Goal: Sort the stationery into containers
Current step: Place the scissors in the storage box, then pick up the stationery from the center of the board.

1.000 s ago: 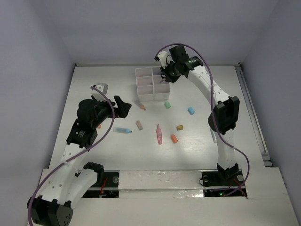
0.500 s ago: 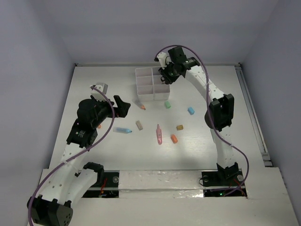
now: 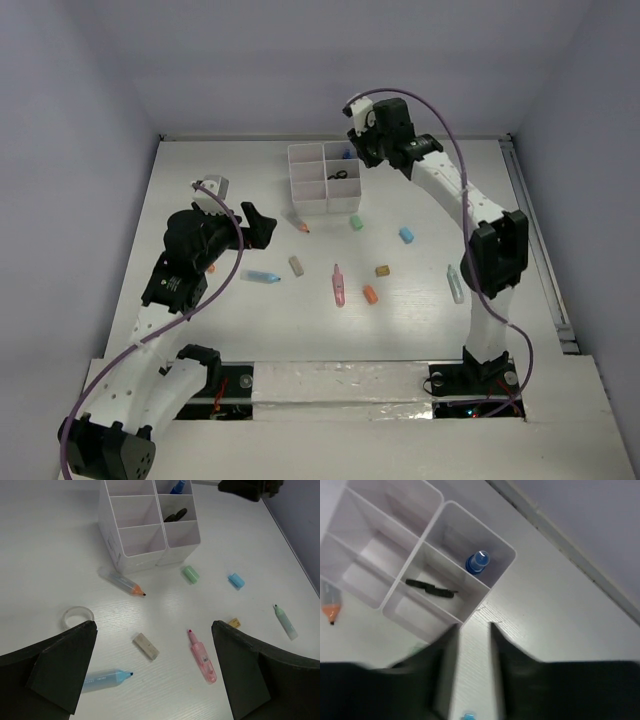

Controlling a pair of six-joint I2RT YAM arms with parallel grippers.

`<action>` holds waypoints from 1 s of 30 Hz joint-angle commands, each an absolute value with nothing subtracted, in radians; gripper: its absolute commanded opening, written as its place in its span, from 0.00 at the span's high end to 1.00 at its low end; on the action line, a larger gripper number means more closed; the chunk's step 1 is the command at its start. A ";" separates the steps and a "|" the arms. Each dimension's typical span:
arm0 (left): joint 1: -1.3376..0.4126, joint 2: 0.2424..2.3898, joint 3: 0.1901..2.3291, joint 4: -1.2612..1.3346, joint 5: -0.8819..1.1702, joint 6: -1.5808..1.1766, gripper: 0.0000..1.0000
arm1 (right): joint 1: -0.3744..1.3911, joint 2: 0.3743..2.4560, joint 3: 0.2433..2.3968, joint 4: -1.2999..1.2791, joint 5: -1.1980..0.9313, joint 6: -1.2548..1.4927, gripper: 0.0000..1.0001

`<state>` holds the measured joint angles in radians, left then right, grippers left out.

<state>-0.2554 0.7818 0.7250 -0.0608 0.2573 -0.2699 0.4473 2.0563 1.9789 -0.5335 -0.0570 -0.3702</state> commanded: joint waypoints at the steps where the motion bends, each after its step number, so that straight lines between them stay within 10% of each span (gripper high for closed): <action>1: -0.252 0.770 0.739 -0.031 0.252 -0.262 0.01 | 0.468 1.864 1.844 -0.321 -0.077 -0.232 0.76; 4: -0.252 0.762 0.739 -0.031 0.245 -0.261 0.01 | 0.501 1.725 1.620 -0.163 -0.087 -0.082 1.00; 12: -0.242 0.715 0.744 -0.054 0.192 -0.258 0.01 | 0.511 1.315 1.177 0.003 -0.065 0.104 1.00; 30: -0.242 0.597 0.727 -0.020 0.097 -0.232 0.01 | 0.511 1.140 0.896 -0.187 0.126 0.301 0.41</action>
